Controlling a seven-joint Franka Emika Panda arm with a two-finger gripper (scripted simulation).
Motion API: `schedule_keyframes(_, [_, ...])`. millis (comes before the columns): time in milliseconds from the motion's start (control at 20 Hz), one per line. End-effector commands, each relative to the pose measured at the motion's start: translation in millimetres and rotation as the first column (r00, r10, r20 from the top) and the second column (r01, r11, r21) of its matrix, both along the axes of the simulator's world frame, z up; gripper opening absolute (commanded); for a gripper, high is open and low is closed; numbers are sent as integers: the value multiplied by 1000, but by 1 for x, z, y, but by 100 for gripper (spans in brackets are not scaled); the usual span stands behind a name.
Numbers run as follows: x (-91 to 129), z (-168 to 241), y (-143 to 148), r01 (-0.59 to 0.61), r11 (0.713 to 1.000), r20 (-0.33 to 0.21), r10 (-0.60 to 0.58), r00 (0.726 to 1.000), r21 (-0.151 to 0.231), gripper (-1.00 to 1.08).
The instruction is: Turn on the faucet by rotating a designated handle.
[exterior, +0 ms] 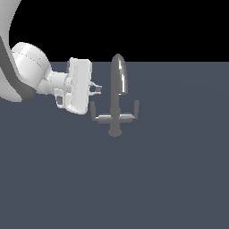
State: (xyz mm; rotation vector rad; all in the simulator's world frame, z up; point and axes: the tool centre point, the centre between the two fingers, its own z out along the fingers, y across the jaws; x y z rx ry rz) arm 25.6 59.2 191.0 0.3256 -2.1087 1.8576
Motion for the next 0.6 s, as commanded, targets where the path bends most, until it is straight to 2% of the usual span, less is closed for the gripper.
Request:
schedule_keyframes(0, [3, -11, 5, -33, 999, -74, 31, 997, -27, -100])
schedule_keyframes(300, [9, -35, 15, -105, 991, -232, 84, 969, -81, -100])
schedule_keyframes(550, [12, -49, 21, -147, 983, -322, 104, 941, -110, -100])
